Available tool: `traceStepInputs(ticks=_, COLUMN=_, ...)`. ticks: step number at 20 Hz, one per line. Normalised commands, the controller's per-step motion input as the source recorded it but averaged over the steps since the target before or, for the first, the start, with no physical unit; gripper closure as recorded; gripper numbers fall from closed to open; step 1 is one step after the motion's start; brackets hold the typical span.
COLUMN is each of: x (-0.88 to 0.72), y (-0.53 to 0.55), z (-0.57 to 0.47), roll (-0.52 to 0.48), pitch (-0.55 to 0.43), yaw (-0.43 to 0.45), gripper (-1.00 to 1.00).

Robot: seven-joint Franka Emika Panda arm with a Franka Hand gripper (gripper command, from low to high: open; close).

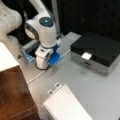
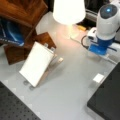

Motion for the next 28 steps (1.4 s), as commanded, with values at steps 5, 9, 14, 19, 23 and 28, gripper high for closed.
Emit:
traceStepInputs(ticks=5, x=-1.00, y=-0.14, z=-0.57, roll=0.018, pitch=-0.623, yaw=-0.003, gripper=1.00)
traceStepInputs(ticks=9, x=-1.00, y=-0.19, z=-0.52, roll=0.028, pitch=-0.582, yaw=0.005, gripper=1.00)
traceStepInputs(ticks=14, x=-1.00, y=-0.21, z=-0.46, roll=0.037, pitch=-0.552, yaw=0.012, gripper=1.00)
traceStepInputs(ticks=19, x=-1.00, y=-0.21, z=-0.40, roll=0.049, pitch=-0.525, yaw=0.029, gripper=1.00)
traceStepInputs(ticks=23, x=-0.92, y=-0.24, z=-0.33, roll=0.042, pitch=-0.516, yaw=0.051, gripper=1.00)
traceStepInputs(ticks=28, x=-0.87, y=-0.26, z=-0.29, roll=0.023, pitch=-0.500, yaw=0.075, gripper=1.00)
